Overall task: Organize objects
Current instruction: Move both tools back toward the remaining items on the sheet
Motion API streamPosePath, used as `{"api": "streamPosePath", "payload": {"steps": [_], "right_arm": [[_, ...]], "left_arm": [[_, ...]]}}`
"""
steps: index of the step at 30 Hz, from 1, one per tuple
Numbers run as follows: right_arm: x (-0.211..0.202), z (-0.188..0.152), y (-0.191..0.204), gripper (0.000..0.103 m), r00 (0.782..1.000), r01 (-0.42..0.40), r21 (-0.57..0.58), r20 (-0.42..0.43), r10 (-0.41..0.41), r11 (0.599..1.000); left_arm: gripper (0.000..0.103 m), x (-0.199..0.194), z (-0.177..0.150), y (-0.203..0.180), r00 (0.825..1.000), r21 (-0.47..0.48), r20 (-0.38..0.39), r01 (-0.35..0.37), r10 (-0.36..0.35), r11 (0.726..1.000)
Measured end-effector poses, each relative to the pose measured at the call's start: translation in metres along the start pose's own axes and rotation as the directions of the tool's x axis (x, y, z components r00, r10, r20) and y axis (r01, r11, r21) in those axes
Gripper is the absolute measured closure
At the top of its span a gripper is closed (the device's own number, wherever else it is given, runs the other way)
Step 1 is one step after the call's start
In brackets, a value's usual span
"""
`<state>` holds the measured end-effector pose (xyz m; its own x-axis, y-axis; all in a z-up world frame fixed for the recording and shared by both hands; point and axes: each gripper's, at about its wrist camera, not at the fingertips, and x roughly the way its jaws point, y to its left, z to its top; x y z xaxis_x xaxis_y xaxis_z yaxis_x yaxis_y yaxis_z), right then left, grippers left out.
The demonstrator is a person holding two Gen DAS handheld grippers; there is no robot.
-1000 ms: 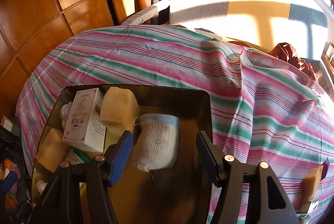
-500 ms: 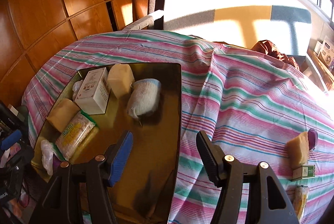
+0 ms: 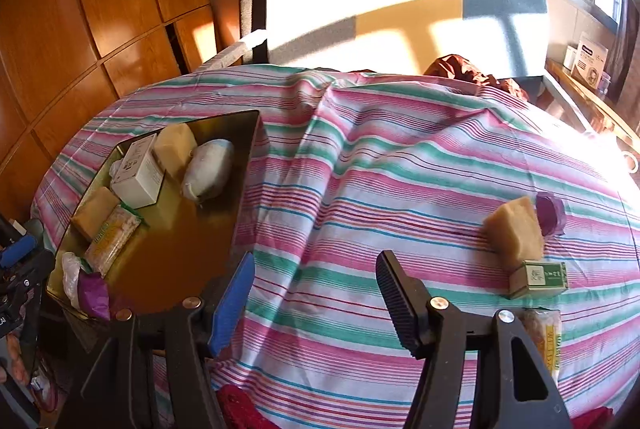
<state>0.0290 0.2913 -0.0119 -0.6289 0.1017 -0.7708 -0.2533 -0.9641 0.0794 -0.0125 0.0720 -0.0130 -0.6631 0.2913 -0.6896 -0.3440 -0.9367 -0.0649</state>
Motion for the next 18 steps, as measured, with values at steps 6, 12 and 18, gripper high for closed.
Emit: {"api": "streamPosePath", "payload": {"steps": [6,12,18], "right_arm": [[-0.026,-0.001,-0.075,0.039,0.993,0.102,0.129,0.037,-0.108,0.986],[-0.05,-0.011,-0.158,0.039,0.978,0.164,0.322,0.074,-0.197,0.933],[-0.057,-0.041,-0.225,0.039,0.976,0.089,0.574,0.111,-0.185,0.814]], "left_arm": [[0.018,0.003,0.005,-0.022,1.0,0.049,-0.001,0.029,-0.029,0.998],[0.018,0.008,0.011,-0.051,0.998,0.11,-0.006,0.063,-0.063,0.992],[0.018,0.016,0.015,-0.088,0.995,0.183,-0.024,0.099,-0.097,0.978]]}}
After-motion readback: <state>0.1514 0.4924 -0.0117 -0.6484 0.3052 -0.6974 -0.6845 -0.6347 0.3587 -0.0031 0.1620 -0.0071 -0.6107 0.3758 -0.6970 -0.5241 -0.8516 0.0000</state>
